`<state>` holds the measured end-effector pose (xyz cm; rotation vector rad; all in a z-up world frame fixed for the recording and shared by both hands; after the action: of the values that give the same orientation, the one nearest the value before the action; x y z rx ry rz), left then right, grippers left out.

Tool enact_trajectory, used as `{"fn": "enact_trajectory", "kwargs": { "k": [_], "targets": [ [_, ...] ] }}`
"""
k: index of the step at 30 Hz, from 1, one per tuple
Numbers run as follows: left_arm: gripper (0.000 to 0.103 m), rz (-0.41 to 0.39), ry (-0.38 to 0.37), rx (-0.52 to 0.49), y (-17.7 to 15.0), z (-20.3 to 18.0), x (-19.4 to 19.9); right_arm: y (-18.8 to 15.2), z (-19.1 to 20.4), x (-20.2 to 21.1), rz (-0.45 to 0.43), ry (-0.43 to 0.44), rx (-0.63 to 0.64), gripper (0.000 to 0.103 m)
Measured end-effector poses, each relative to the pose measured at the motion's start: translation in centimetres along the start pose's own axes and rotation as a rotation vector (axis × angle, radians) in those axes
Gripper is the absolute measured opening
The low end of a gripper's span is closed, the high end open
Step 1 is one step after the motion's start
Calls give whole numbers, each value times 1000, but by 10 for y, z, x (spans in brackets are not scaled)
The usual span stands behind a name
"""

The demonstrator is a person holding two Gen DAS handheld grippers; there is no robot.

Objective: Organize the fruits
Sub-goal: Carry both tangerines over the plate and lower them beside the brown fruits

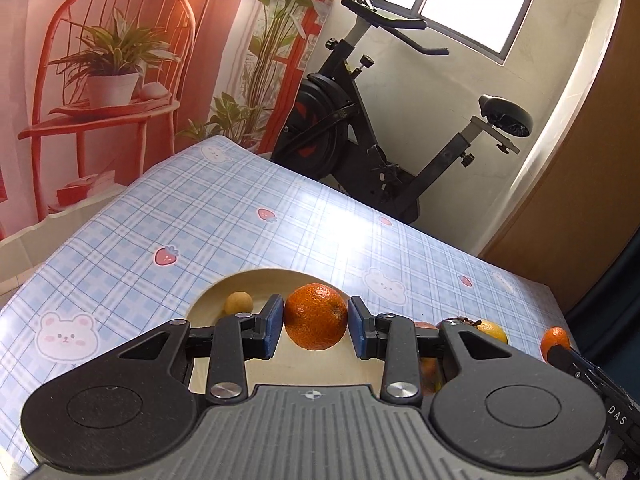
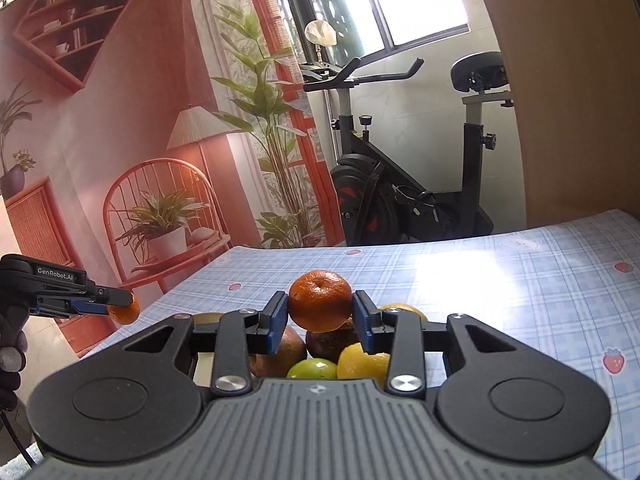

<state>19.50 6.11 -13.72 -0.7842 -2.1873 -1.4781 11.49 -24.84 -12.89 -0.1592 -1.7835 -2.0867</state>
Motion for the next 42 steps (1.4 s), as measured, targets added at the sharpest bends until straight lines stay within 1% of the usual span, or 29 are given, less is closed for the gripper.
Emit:
{"fn": "enact_trajectory", "kwargs": {
  "k": [2,4,5,9,12,18,21,24,35,42],
  "targets": [
    [37,-1,25,-20,2,10,-2,2,14,-19,32,37,38,38],
    [37,-6,61,-76,3,18,-5,2,31,-38,70,75,85,38],
    [37,-5,71,-88,3,23,-7,1,41,-47,86,92,113,38],
    [37,21,69,-104,-3,37,-16,-1,77,-85,156,152,213,38],
    [37,35,67,-127,-7,41,-27,-5,92,-113,215,169,256,38],
    [37,70,80,-196,-14,45,-50,-21,103,-161,343,162,285,38],
    [37,100,77,-212,-17,49,-58,-28,105,-176,389,135,301,38],
    [37,100,76,-233,-19,49,-61,-35,108,-187,434,127,314,38],
    [37,87,59,-216,-13,44,-74,-40,112,-201,457,125,351,38],
    [37,89,36,-173,-9,47,-78,-42,116,-207,458,136,372,38]
  ]
}}
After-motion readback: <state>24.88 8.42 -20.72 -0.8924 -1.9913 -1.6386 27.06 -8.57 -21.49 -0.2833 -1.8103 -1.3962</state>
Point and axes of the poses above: each gripper's, at about its wrist camera, not at the fingertips, and x roughly against the way its jaws point, z to its left, y to its top, the point moved 4 cm from there along -x, roughly the way its jaws point, and after that the axes turned 4 degrees about x, right-handed, at the moved point
